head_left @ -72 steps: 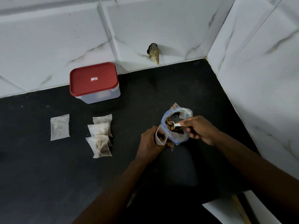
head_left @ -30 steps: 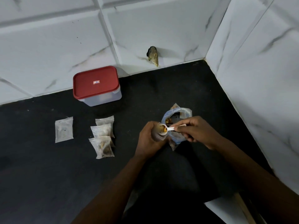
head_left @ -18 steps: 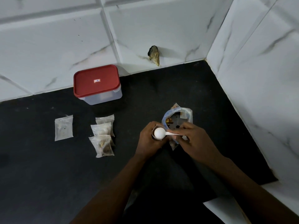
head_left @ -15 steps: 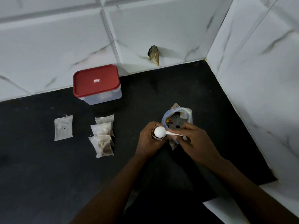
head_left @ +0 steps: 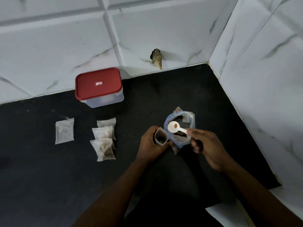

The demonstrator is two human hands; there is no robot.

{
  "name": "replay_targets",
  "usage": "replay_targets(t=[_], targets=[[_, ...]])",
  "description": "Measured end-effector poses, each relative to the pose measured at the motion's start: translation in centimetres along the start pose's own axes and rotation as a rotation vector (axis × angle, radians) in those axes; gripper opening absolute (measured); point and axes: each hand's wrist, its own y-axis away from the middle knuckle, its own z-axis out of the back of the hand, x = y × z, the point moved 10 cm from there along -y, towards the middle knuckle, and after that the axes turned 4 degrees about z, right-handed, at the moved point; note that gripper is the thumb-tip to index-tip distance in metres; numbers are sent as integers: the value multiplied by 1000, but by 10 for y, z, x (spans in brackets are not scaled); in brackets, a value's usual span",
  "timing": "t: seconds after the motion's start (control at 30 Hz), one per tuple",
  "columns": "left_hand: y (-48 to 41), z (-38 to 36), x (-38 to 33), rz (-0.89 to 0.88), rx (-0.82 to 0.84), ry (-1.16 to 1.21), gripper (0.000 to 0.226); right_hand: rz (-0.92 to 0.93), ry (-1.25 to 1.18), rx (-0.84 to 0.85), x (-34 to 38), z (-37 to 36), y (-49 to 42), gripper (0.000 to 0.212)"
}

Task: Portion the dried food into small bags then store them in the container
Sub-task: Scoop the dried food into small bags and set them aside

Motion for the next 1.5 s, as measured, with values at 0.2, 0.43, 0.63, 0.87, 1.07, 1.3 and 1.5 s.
replay_targets(t=[0.2,0.43,0.63,0.87,1.07,1.3,1.5], targets=[[0,4,-5,-16,-15,36,36,134,266,-179,21,35,-13,14],[-3,3,-5,-1,-15,52,50,258,778,-157,43,23,-39,16],[-7,-3,6,75,19,91,57,305,1044,-114,50,-6,-55,26],[-8,-7,13,131,37,133,54,231,1166,195,35,-24,-56,25],[-6,-11,12,143,87,139,46,22,662,114,16,-14,-64,16],[-3,-15,12,166,116,164,43,-190,365,100,0,1,-57,17],[-4,-13,12,157,110,135,38,-212,316,126,-4,-8,-53,22]])
